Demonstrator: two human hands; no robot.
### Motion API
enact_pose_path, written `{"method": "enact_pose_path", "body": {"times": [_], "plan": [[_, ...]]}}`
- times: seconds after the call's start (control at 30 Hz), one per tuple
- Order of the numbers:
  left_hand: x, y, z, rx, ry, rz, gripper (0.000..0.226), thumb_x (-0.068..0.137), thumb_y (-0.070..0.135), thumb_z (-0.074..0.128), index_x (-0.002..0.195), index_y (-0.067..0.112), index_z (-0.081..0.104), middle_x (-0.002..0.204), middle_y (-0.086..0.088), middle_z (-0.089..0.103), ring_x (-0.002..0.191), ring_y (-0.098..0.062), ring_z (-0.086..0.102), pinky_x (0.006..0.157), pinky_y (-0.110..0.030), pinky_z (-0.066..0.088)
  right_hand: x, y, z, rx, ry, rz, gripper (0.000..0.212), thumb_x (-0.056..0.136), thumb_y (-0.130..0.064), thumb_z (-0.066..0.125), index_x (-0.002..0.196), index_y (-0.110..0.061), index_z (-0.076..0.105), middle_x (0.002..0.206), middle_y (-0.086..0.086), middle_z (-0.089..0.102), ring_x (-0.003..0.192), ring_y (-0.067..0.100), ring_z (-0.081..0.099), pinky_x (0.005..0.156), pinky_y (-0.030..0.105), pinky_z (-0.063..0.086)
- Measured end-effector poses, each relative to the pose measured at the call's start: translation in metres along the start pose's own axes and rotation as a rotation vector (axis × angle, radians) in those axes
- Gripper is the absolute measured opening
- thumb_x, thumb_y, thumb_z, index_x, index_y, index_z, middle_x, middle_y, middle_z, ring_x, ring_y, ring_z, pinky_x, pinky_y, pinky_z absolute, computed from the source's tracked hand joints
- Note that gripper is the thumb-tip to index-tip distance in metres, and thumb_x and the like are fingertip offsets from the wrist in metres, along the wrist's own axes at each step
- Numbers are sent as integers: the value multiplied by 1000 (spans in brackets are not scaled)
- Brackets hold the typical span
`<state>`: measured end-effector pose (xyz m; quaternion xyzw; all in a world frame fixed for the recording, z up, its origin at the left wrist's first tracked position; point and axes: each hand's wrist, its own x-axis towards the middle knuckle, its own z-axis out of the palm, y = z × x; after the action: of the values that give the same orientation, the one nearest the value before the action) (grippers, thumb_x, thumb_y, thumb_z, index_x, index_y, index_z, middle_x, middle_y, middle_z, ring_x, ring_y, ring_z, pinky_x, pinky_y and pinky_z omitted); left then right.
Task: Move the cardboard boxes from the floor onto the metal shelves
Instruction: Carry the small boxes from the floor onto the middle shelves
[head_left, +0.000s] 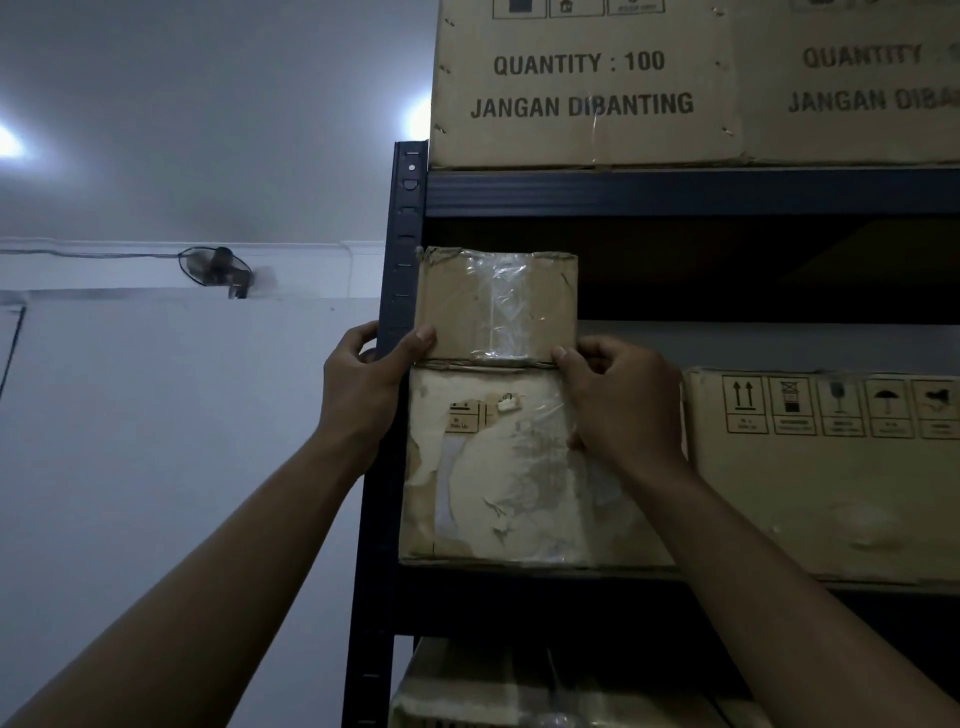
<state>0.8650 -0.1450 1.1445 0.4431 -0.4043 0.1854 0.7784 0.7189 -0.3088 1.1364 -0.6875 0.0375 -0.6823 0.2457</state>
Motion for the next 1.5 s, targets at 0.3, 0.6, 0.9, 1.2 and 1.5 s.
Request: {"method": "enact_pose_path", "body": {"times": [0.3,0.6,0.9,1.2,1.5], "plan": [[-11,-6,-1,-2,18,47,61,81,39,79,132,15,55,105,4,72,85,-6,73,67,-16,56,-17,-5,0,-116,48,-89,31,95,-38,64,121,-22,71,101,-2,75,93,20,70,80,39,57],[-106,-38,-34,102,65,131,49,86,21,76,131,29,60,126,16,64,115,0,61,93,-23,54,-107,-3,-6,-33,-67,-87,59,97,-29,66,151,-29,42,160,-16,30,127,10,53,102,30,51],[-204,7,-51,24,-173,63,20,88,11,74,105,21,70,96,2,73,94,-16,70,82,-28,59,-189,-40,-86,3,-305,47,54,92,-40,71,140,-43,49,119,-6,59,91,7,64,72,14,52],[-338,91,-11,-232,-581,-131,19,81,33,71,98,26,73,90,-3,74,81,-25,72,73,-30,58,-269,-116,-258,-92,-345,232,47,86,-35,74,131,-31,61,120,-13,66,80,14,67,67,27,57],[-541,220,80,-553,-929,-326,15,86,16,70,101,13,70,88,-6,73,76,-19,70,72,-30,57,-397,-249,-496,-344,-230,477,40,79,-40,76,118,-37,68,104,-9,72,79,18,67,69,31,57]]}}
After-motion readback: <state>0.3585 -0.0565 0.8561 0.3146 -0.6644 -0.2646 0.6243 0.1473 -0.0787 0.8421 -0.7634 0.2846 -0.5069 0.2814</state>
